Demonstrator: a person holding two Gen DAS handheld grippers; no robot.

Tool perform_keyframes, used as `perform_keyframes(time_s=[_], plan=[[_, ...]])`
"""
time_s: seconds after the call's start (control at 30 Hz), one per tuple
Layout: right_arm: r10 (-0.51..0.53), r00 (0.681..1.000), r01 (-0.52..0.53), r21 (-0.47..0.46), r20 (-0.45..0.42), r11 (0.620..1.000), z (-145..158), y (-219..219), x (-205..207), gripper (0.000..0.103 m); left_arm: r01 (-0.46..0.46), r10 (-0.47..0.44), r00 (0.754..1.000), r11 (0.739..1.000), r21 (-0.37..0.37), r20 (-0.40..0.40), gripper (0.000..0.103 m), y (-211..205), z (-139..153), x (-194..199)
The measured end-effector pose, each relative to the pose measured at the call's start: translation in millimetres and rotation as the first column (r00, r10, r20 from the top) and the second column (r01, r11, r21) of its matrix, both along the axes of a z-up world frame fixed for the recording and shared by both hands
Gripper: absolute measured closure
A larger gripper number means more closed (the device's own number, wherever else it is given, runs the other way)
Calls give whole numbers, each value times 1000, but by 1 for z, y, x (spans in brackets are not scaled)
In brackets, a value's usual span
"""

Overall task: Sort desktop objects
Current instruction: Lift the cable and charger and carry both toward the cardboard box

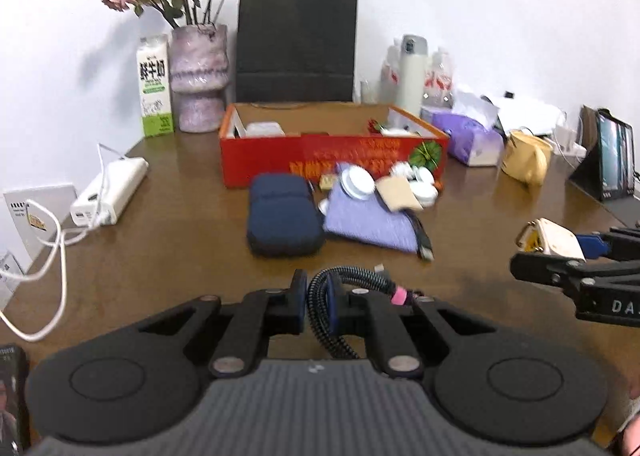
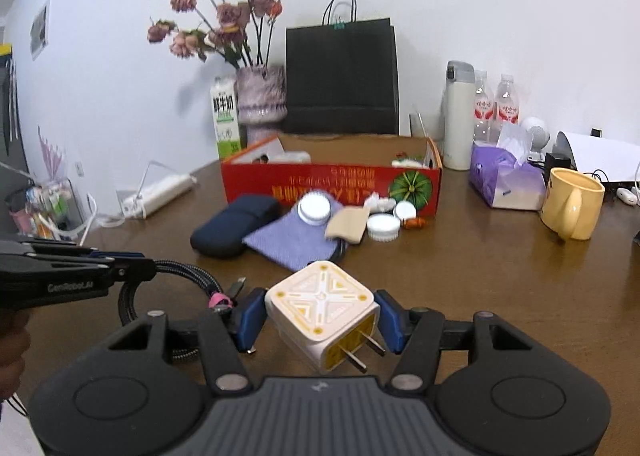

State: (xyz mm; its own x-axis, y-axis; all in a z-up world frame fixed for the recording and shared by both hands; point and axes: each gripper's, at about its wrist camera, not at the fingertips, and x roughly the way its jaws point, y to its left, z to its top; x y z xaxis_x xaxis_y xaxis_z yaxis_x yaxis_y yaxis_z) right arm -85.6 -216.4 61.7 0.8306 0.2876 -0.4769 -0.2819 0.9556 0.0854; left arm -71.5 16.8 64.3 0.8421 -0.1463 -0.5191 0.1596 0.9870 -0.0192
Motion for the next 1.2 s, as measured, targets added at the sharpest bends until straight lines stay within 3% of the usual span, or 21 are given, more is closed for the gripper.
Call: perform_keyframes(time_s=[0.13, 0.17, 0.3, 0.43, 0.53, 0.57, 0.6, 0.63, 0.7, 0.73, 0.83, 0.9, 1.0, 1.1, 1.13, 1.17, 1.2], plan=[[-7, 1000, 7, -6, -7, 1000, 6, 1, 17, 46, 17, -15, 999, 999, -36, 44, 93, 1, 23, 16], [-6, 1000, 6, -4, -4, 1000, 10, 1, 23, 46, 23, -20, 998, 999, -39, 66, 103, 0, 31, 21], [-9, 999, 9, 3, 47, 1000, 33, 2, 47, 46, 49, -42, 986, 998, -41, 161, 102, -7, 67, 42], [-13, 996, 13, 0, 86, 1000, 53, 3, 73, 46, 92, -77, 975, 994, -63, 207, 102, -5, 95, 59], [-11, 995, 11, -1, 96, 1000, 59, 2, 82, 46, 209, -201, 959, 978, -22, 200, 98, 3, 86, 63], [-1, 996, 1, 0, 92, 1000, 57, 1, 84, 46, 219, -215, 962, 976, -4, 166, 86, 3, 74, 67], [5, 996, -6, 4, 84, 1000, 54, 0, 85, 46, 235, -235, 966, 972, 20, 109, 66, 2, 60, 72], [9, 998, -9, 6, 68, 1000, 49, 0, 86, 46, 235, -237, 970, 971, 45, 51, 59, 1, 43, 76], [14, 1000, -14, 5, 26, 1000, 37, -1, 88, 46, 184, -178, 981, 979, 87, -72, 59, 4, 12, 81], [14, 1000, -14, 4, 7, 1000, 30, -1, 87, 46, 155, -146, 981, 986, 68, -128, 59, 9, 1, 80], [15, 1000, -15, 16, -22, 1000, 17, -4, 83, 62, 166, -184, 963, 980, -107, -199, 54, 21, -15, 69], [18, 999, -16, 44, -45, 999, 9, -7, 83, 63, 157, -196, 957, 970, -184, -215, 32, 15, -23, 72], [25, 998, -22, 49, -63, 999, 1, -3, 85, 65, 97, -153, 949, 974, -205, -277, 32, -3, -36, 89], [25, 998, -23, 39, -56, 999, -4, -6, 80, 59, 60, -111, 962, 978, -201, -251, 34, -15, -39, 94], [26, 998, -24, 39, -62, 999, -7, -8, 80, 55, 44, -91, 965, 980, -192, -244, 40, -16, -39, 95], [23, 997, -20, 35, -79, 999, -10, -11, 81, 46, 25, -63, 970, 986, -162, -236, 69, -20, -39, 94], [15, 996, -12, 29, -93, 999, -13, -11, 82, 38, 15, -49, 972, 989, -146, -228, 78, -22, -39, 92]])
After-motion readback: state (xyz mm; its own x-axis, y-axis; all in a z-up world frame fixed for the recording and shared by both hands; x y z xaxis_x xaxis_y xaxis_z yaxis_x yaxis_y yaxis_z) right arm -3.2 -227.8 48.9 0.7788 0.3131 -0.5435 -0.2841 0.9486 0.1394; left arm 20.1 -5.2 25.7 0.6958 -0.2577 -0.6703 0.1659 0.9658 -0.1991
